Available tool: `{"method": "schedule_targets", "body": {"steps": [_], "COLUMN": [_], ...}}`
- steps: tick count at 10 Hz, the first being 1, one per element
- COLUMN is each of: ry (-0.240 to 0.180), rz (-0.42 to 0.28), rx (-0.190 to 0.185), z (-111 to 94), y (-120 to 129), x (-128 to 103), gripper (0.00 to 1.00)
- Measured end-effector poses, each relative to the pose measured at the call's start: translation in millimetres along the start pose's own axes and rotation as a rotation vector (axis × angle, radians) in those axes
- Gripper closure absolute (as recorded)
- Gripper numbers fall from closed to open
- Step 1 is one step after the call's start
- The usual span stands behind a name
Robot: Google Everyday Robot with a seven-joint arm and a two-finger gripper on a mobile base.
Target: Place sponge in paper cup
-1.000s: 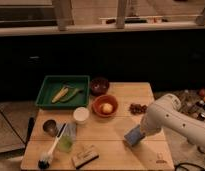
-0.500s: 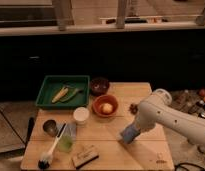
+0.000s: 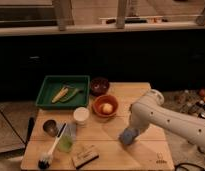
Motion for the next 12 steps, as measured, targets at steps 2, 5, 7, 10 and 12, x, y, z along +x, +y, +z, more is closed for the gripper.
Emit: {"method": "schedule_targets", "body": {"steps": [2,5,7,10,12], "ry": [-0.005,-0.026,-0.045,-0.071,-0.091], "rz": [0.009,0.030,0.043,0.069,0.073], "rx": [0.008,0.014,0.023,0.027,0.024], "z": [-9,-1,23,39,48], "y": [-15,-7,1,7,13], "x": [0,2,2,1,1], "gripper": [0.34,0.20,0.20,0.20,0.20]}}
